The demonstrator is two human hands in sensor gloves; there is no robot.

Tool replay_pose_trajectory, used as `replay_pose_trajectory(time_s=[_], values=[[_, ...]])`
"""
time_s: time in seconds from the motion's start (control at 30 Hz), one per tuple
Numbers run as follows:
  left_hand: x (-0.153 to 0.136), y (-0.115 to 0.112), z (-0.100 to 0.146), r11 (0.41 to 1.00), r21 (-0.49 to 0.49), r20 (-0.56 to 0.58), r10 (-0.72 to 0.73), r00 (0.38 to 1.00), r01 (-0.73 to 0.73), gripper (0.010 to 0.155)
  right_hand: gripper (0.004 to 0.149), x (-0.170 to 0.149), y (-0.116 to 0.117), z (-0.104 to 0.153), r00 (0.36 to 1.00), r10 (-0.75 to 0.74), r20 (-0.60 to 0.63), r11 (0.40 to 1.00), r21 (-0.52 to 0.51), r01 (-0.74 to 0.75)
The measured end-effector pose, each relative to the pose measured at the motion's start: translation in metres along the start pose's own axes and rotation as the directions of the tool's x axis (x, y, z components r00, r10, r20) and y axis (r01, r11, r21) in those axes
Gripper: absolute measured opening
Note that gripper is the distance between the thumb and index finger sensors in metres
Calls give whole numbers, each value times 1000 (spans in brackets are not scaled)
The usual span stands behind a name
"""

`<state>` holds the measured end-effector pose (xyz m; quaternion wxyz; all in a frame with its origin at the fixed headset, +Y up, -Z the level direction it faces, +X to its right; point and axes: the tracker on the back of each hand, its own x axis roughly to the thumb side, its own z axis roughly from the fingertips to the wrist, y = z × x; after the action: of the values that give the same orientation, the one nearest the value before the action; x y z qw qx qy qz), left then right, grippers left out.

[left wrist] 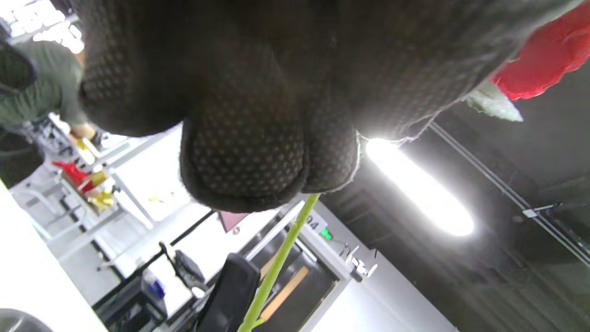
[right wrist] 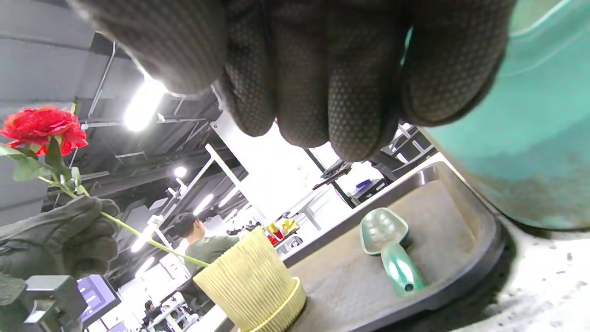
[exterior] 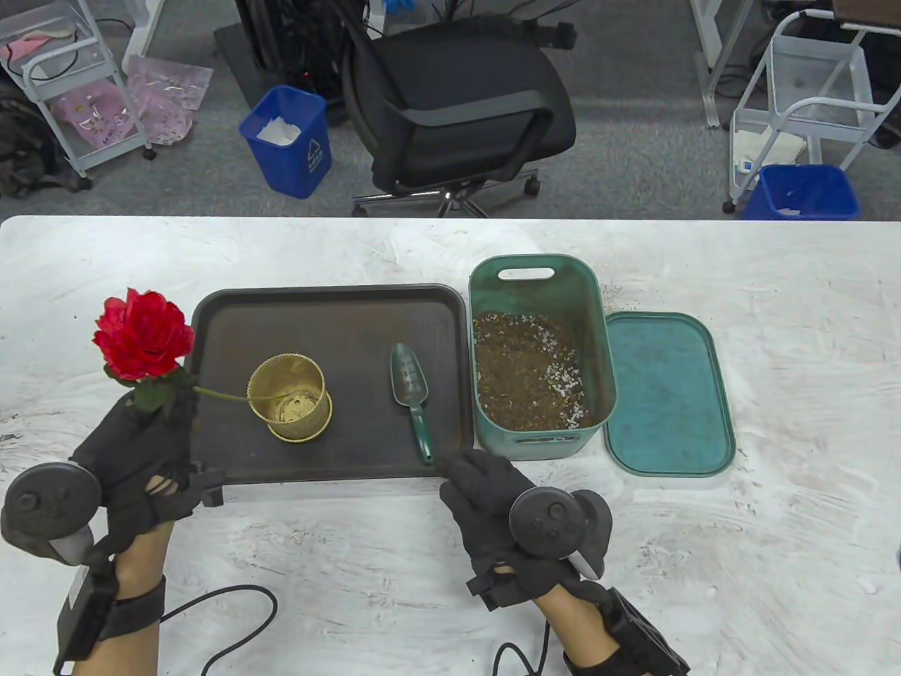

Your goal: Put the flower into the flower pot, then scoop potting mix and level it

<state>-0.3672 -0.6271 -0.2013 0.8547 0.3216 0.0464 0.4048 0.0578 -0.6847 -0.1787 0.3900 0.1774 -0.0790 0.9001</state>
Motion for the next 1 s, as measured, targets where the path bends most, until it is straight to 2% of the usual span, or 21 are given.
replay_pose_trajectory(time_s=[0.13,0.3,0.43,0.53,0.57,0.63,0.67,0.7,0.77,0.87,1.0], values=[[-10,-9,4,999,-31,-17,-27,999,26,41,46,9,8,-9,999,42,0,999,5,-42],[-21,-16,7,997,-75,-53,-21,998,17,41,46,48,20,-45,969,247,25,969,22,-247],[-29,-23,9,995,-101,-87,-8,996,-1,41,46,68,48,-92,905,415,-89,903,165,-397],[-28,-23,9,994,-108,-84,-8,996,-1,41,44,58,77,-123,747,652,-132,754,217,-620],[-28,-22,10,994,-112,-87,-3,996,-7,41,45,51,87,-131,665,729,-158,679,287,-676],[-29,-22,11,993,-114,-92,3,996,-13,41,51,42,98,-137,565,802,-193,591,395,-703],[-29,-21,11,993,-115,-92,1,996,-12,41,55,34,108,-142,473,856,-210,509,508,-695],[-29,-21,11,993,-115,-92,-1,996,-10,41,59,28,114,-145,406,887,-218,452,586,-672],[-31,-21,11,994,-111,-99,-4,995,-7,41,61,20,125,-150,332,906,-263,421,638,-645],[-34,-21,10,994,-109,-115,3,993,-15,41,62,12,137,-154,266,919,-291,394,675,-624],[-34,-21,11,994,-109,-118,7,993,-20,41,63,1,144,-156,219,916,-336,399,703,-588]])
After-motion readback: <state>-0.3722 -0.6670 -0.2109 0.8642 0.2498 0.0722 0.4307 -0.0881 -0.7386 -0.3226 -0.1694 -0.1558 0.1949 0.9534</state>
